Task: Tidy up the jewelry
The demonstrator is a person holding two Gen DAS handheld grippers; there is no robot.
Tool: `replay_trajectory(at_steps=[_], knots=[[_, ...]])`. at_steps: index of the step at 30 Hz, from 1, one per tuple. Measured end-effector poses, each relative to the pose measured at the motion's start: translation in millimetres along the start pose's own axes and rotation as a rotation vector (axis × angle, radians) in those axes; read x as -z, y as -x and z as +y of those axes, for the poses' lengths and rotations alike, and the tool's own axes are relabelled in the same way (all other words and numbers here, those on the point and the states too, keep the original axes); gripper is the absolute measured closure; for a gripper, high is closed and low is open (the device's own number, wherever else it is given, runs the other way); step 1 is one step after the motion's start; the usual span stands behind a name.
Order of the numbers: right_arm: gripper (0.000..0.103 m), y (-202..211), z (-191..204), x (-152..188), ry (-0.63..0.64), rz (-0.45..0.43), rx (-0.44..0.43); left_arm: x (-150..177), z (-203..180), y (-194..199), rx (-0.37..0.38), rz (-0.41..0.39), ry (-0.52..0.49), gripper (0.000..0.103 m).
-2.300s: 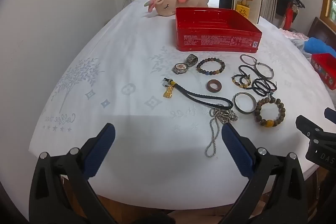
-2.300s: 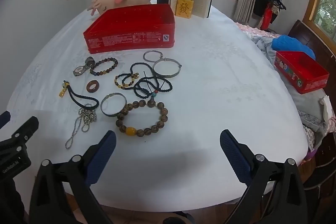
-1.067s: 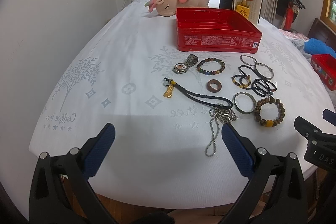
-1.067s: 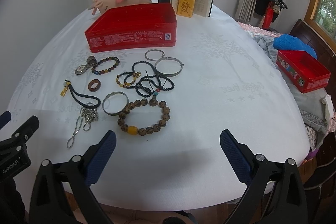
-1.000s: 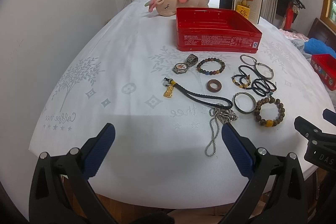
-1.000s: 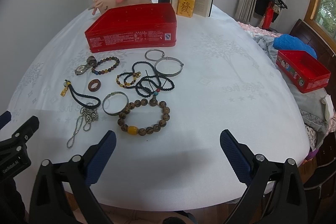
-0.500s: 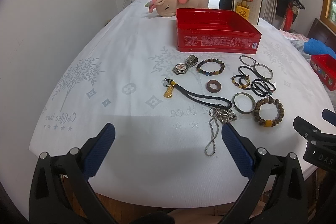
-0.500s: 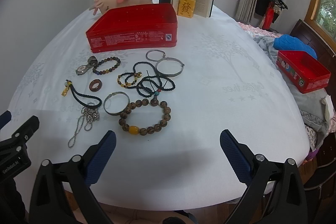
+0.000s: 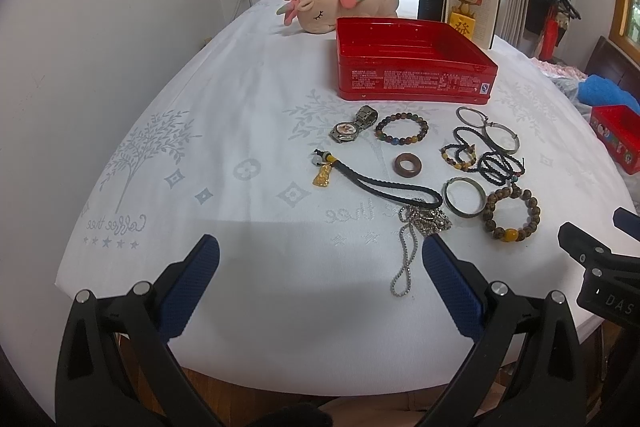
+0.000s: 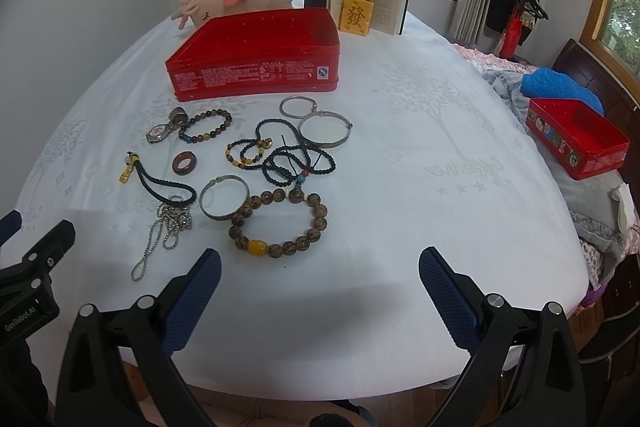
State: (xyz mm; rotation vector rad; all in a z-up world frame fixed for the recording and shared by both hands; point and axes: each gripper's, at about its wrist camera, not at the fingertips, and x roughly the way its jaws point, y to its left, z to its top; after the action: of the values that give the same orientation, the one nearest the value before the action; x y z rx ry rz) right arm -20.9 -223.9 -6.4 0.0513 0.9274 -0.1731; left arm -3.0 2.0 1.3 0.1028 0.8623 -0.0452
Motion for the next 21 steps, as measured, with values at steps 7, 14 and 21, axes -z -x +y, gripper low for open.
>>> replay_trajectory(at_steps=[7, 14, 21], knots=[[0.004, -1.2, 0.8, -0.9, 0.0, 0.0, -0.001, 0.0, 0.2, 0.0, 0.001, 0.0, 0.001, 0.003], [0.004, -2.2, 0.4, -1.3, -0.002, 0.002, -0.004, -1.0, -0.7, 3.8, 0.001, 0.001, -0.001, 0.003], [0.004, -1.6, 1.9, -0.1, -0.003, 0.004, -0.008, 0.1, 1.2, 6.1, 0.005, 0.0, 0.001, 0.003]])
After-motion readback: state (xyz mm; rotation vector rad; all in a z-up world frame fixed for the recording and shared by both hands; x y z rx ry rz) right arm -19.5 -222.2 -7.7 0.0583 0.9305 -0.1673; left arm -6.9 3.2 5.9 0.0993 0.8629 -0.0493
